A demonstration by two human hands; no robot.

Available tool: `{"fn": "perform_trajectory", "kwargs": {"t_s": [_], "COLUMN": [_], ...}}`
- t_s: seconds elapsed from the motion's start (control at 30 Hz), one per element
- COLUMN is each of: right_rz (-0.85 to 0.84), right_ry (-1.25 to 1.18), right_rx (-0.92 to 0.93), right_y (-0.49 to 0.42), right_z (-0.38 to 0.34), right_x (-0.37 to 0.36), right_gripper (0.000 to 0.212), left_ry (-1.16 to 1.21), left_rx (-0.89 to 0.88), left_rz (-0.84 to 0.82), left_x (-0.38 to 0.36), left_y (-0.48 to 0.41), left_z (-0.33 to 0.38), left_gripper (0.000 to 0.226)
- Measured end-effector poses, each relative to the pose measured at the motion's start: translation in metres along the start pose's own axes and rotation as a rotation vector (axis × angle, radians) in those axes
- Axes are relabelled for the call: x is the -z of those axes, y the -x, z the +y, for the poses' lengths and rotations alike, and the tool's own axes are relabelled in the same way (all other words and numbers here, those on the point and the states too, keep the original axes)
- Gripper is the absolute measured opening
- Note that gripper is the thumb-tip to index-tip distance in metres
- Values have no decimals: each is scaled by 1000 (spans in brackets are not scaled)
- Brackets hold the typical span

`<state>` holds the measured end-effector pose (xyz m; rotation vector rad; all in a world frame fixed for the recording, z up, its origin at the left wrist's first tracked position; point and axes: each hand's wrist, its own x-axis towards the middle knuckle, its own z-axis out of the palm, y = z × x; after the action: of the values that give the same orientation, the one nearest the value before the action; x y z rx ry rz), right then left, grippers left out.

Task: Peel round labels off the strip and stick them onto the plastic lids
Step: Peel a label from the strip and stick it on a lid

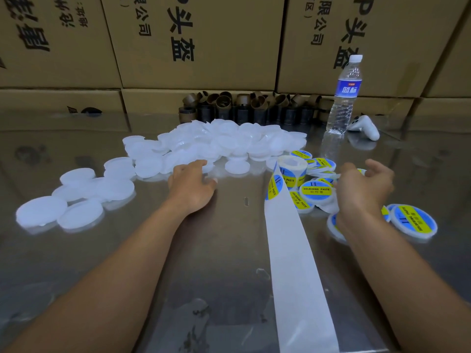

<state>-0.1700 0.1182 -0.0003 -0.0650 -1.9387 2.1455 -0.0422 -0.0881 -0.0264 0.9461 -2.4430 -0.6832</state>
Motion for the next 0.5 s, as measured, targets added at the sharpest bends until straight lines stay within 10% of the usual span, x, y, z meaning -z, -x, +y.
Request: {"fn": "perform_trajectory", "kwargs": {"t_s": [0.5], "right_rz": [-77], "right_ry": [23], "right_rx": [232], "right_y": [14], "right_z": [-5], "right_x": [-2], "right_gripper": [22], "left_ry": [-141], "left_rx": [-122], "left_rz": [97], "left_x": [2], "left_y": [4], "left_z": [3], "left_gripper": [24]}}
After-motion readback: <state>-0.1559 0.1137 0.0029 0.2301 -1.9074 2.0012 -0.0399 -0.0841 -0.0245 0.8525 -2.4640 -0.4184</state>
